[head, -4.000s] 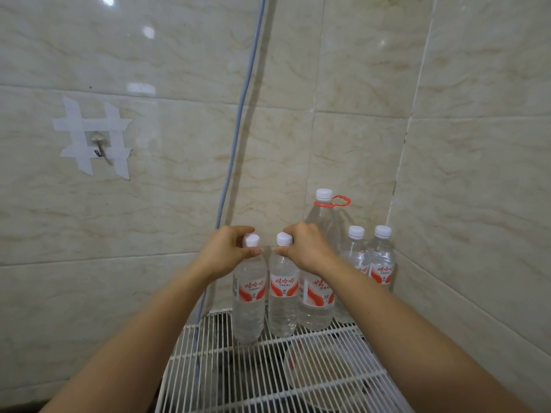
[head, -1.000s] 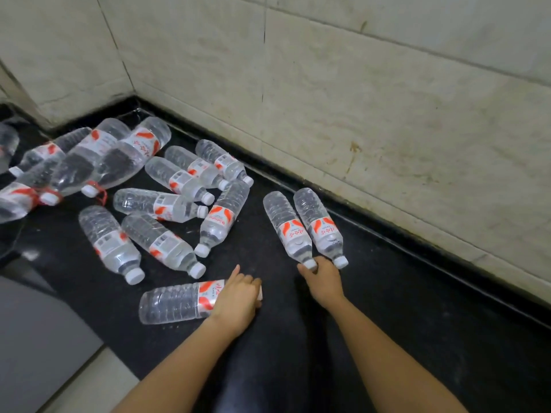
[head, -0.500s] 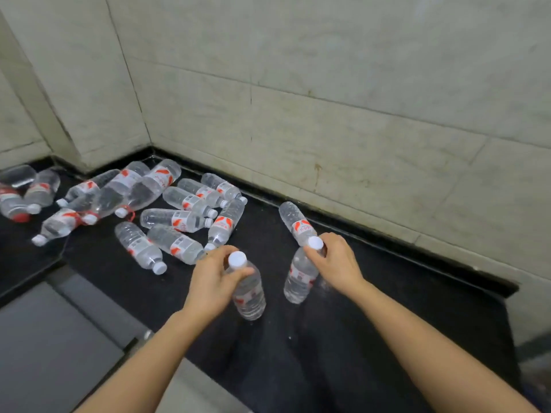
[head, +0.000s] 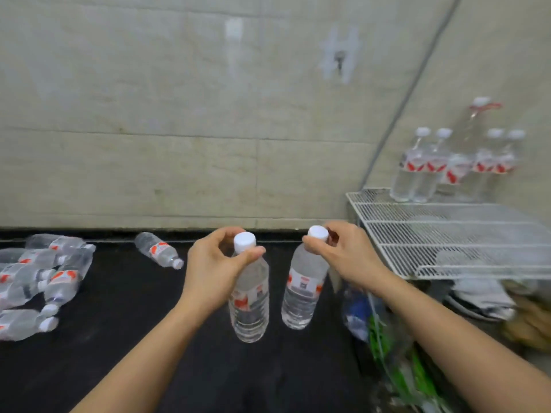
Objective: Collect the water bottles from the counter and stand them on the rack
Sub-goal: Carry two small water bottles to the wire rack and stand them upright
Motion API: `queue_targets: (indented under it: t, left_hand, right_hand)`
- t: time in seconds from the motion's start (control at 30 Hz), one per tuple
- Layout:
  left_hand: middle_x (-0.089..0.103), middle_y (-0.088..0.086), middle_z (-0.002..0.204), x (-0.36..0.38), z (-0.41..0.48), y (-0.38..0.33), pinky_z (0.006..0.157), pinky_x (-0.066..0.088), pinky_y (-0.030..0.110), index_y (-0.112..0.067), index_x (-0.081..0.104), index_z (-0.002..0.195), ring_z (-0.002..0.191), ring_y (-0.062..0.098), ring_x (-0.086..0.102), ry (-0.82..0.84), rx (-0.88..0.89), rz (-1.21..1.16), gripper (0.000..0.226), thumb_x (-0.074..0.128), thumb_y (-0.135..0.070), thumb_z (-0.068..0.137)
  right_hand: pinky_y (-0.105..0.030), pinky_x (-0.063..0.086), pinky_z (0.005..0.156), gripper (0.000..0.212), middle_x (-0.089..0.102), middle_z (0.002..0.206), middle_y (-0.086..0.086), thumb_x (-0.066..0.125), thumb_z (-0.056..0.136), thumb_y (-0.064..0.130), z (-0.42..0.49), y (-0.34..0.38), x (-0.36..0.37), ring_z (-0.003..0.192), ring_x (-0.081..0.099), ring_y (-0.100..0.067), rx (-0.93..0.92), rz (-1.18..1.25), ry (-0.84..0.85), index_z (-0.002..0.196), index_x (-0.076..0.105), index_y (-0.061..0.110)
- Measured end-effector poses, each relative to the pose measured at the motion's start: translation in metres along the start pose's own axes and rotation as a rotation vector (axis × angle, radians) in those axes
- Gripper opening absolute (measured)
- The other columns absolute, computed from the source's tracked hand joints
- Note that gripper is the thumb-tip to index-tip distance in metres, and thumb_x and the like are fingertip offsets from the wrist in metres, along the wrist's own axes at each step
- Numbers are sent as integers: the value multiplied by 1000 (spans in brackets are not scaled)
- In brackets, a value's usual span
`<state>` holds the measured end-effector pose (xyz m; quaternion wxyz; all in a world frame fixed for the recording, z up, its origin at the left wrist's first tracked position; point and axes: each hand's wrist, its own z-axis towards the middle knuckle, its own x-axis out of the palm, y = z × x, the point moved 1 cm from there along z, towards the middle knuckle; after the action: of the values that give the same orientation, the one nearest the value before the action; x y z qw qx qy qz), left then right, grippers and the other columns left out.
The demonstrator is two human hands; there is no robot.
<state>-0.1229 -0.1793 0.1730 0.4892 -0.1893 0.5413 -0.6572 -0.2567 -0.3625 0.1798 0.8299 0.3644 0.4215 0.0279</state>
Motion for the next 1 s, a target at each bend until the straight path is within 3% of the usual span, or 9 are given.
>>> queue_targets:
  t: [0.1, 0.2, 0.27, 0.37, 0.5, 0.6, 0.7, 0.8, 1.0]
  left_hand:
    - [71, -7, 87, 49, 18, -47, 67, 46, 9, -15, 69, 95, 80, 2, 64, 111, 93, -60, 31, 83, -23, 68]
    - [72, 1, 92, 101, 36, -97, 75, 49, 15, -8, 69, 100, 85, 6, 63, 171, 178, -157, 36, 82, -18, 69]
    - [71, -2, 85, 139, 46, -126, 73, 50, 19, -13, 70, 93, 76, 1, 61, 194, 240, -192, 28, 82, -18, 69]
    - [67, -10, 71, 199, 61, -162, 62, 44, 12, -21, 68, 83, 59, -8, 55, 236, 303, -225, 18, 81, -19, 70]
    - [70, -4, 71, 295, 87, -200, 57, 46, 11, -16, 71, 87, 56, -4, 57, 250, 313, -254, 19, 81, -19, 71]
    - [73, 2, 79, 372, 107, -218, 69, 53, 23, -19, 71, 87, 65, 5, 62, 271, 266, -269, 18, 81, -19, 72]
    - [69, -6, 73, 443, 121, -226, 64, 48, 17, -19, 71, 85, 61, 1, 58, 283, 252, -236, 14, 79, -17, 74]
    - [71, 0, 74, 502, 133, -231, 63, 48, 22, -17, 71, 87, 64, 6, 60, 274, 246, -202, 13, 77, -18, 76]
    - [72, -9, 78, 594, 163, -235, 63, 47, 22, -24, 70, 86, 73, 5, 65, 336, 230, -174, 11, 74, -19, 78]
  right_hand:
    - [-32, 36, 56, 37, 58, 66, -6, 65, 86, 41, 4, -12, -67, 59, 47, -15, -17, -34, -89, 72, 63, 6]
    - [-27, 28, 52, 35, 47, 58, 2, 63, 89, 35, 15, -30, -134, 53, 37, -7, -12, -24, -194, 66, 58, 9]
    - [-26, 24, 51, 37, 40, 55, 3, 63, 89, 33, 24, -46, -177, 51, 32, -7, -11, -47, -270, 61, 52, 11]
    - [-22, 23, 46, 41, 33, 53, 4, 63, 89, 31, 41, -75, -238, 47, 28, -5, -7, -82, -341, 58, 48, 9]
    - [-27, 23, 51, 41, 32, 56, 4, 63, 87, 32, 70, -139, -314, 53, 29, -7, -41, -120, -335, 59, 44, 10]
    - [-29, 24, 53, 40, 33, 55, 5, 63, 86, 31, 87, -198, -356, 54, 30, -11, 3, -155, -333, 57, 41, 16]
    - [-29, 25, 51, 45, 34, 54, 6, 65, 85, 27, 104, -256, -385, 52, 32, -12, 63, -195, -319, 52, 37, 17]
    - [-26, 25, 48, 47, 38, 54, 5, 64, 86, 31, 125, -306, -408, 52, 37, -13, 149, -249, -298, 50, 36, 19]
    - [-30, 39, 55, 37, 50, 60, 2, 58, 77, 48, 168, -391, -432, 61, 53, -22, 376, -290, -276, 58, 44, 20]
